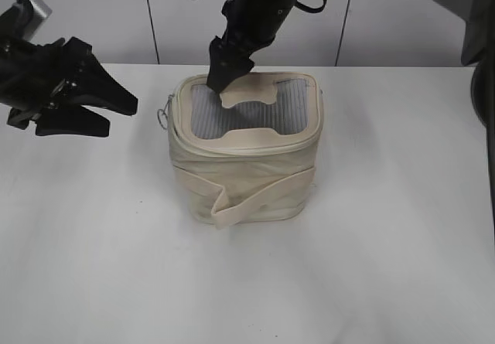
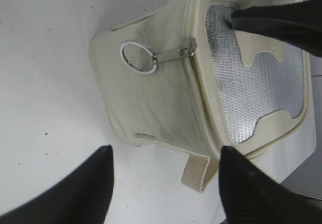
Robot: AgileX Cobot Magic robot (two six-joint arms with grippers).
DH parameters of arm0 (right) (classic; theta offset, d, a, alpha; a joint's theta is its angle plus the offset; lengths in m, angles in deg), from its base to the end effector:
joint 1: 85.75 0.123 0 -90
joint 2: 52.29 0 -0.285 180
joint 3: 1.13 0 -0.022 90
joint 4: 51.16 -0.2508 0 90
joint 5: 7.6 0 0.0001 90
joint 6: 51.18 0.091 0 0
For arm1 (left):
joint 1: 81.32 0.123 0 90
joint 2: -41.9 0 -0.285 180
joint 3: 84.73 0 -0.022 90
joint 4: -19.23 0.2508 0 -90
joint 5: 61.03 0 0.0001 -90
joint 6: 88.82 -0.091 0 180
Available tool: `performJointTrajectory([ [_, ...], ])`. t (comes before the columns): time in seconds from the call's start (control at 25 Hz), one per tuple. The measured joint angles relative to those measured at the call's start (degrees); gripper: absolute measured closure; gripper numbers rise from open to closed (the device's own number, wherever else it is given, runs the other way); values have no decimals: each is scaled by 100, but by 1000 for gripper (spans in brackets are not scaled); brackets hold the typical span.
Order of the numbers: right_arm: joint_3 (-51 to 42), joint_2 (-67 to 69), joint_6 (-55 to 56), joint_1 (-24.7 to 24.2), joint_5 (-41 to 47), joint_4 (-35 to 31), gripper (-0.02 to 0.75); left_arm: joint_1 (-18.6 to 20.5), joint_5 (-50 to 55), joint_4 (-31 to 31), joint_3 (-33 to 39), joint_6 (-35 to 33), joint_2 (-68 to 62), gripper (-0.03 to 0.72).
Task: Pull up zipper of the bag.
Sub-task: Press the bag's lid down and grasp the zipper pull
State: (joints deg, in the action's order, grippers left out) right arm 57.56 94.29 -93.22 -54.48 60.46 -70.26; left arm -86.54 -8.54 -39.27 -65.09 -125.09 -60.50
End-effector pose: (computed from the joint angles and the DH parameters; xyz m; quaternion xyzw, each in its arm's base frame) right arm 0.4340 0.2959 0.2327 -0.5529 0.7908 0.1434 0.2199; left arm 0.3054 -0.0898 0.2256 0.0481 0.9137 -0.3756 0.1475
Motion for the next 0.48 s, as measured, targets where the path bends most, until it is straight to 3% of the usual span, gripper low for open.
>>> performJointTrajectory([
  [0.12,5,58,0,0,0,-26,176,0,0,0,0,0,0,190],
  [0.28,40,175,0,0,70,-190,271,0,0,0,0,0,0,190],
  [0.4,60,227,0,0,108,-317,372,0,0,0,0,0,0,190],
  [0.48,60,227,-5,0,131,-346,484,0,0,0,0,0,0,190],
])
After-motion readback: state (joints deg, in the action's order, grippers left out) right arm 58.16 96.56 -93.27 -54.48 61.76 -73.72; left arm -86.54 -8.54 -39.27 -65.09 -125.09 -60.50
